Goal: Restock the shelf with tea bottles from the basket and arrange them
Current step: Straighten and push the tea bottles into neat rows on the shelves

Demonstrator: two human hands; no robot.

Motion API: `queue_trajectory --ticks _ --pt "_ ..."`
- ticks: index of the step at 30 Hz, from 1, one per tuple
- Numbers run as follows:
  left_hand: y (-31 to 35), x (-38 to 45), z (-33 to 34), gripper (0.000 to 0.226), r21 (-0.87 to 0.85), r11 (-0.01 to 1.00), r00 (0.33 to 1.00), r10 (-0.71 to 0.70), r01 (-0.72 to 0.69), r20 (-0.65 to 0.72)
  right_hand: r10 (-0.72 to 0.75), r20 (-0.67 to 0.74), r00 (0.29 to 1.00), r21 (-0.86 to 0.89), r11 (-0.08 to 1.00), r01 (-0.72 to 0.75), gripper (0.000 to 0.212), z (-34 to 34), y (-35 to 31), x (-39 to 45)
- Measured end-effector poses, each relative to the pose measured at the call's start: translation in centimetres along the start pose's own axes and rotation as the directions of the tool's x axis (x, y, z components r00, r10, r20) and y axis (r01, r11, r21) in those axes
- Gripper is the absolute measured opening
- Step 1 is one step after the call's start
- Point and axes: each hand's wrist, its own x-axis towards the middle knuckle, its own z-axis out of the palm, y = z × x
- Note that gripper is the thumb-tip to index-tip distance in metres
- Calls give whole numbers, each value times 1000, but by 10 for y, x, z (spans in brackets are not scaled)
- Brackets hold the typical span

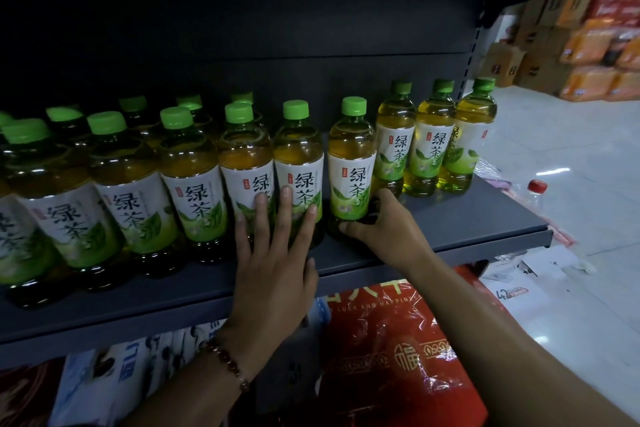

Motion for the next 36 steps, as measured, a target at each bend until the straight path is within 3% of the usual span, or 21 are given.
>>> queue_trajectory --ticks 16,21,23,25,27,36 --pt "2 2 -1 77 14 1000 1000 -26 25 8 -6 2 1000 5 1000 6 59 4 -4 -6" --pt "7 1 -12 69 -37 999 1000 -2 1 -23 28 113 993 60 998 -35 52 -17 -1 3" --pt "8 2 -18 68 -63 998 1000 4 -6 -30 69 50 996 192 978 -78 47 -30 2 9" --pt "8 3 -22 69 -68 998 1000 8 -10 -28 132 -100 986 237 966 -105 48 -40 9 21" --pt "6 6 -23 69 -50 999 1000 7 -7 -16 160 -209 965 214 970 -115 52 -41 16 32" --pt "-3 10 -20 77 -18 1000 1000 -23 22 -17 150 -368 918 75 988 -132 62 -11 27 66"
